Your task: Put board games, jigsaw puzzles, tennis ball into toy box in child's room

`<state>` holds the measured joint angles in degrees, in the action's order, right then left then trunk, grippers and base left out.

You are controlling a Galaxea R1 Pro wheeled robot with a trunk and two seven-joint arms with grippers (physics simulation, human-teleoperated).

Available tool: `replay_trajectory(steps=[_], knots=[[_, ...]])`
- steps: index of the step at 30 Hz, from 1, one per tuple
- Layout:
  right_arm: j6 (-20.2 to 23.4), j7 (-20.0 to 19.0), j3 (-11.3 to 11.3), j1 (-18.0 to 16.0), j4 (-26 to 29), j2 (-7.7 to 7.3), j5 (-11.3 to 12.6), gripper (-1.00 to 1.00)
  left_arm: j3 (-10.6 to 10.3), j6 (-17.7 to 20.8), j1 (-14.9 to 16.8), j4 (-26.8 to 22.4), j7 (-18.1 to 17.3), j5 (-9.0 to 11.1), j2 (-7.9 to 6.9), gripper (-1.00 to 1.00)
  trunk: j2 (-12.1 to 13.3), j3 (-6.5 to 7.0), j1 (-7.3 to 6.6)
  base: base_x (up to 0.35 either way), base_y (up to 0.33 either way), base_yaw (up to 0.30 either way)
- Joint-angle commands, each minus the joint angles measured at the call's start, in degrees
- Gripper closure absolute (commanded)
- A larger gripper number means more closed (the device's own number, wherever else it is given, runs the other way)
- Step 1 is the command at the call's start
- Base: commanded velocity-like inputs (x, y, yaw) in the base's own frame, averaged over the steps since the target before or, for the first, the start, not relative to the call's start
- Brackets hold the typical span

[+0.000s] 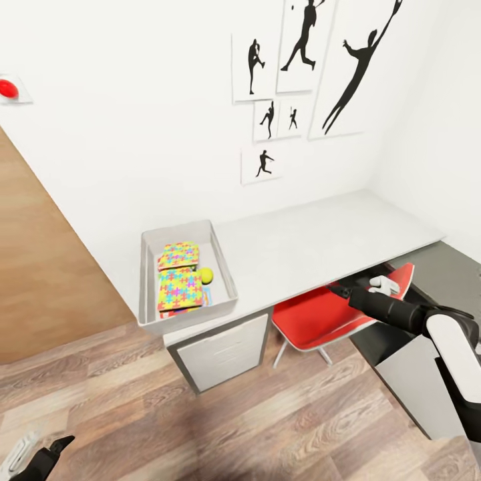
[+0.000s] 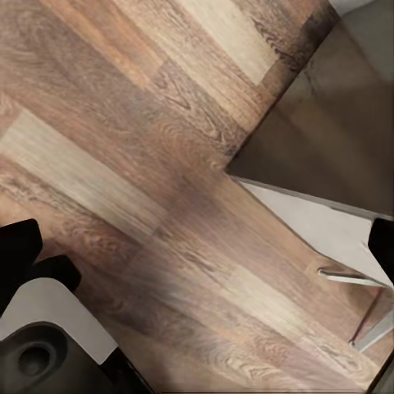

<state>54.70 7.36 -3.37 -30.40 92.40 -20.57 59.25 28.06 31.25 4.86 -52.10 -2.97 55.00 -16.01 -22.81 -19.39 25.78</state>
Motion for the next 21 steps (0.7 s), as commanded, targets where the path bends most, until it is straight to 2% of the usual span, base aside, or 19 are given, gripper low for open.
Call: replay_trajectory(steps=[1,13,21], knots=[[0.2,0.6,-0.1,0.0,0.1,0.00,0.5,-1.00,0.1,0.3,0.0,0.0,-0.2,0.1,0.01,-1.00,-0.1,-0.10,0.01,-0.200,0.000,-0.001],[0.5,0.5,-0.4,0.1,0.1,-0.06,0.2,-1.00,0.0,-0.1,0.0,0.3,0.1,0.0,0.01,-1.00,-0.1,-0.10,0.01,-0.070,0.000,-0.015],[0.9,0.5,-0.7,0.7,0.0,-0.32,0.1,-1.00,0.0,-0.1,0.0,0.8,0.0,-0.1,0.01,-1.00,-0.1,-0.09,0.01,-0.013,0.000,-0.177]])
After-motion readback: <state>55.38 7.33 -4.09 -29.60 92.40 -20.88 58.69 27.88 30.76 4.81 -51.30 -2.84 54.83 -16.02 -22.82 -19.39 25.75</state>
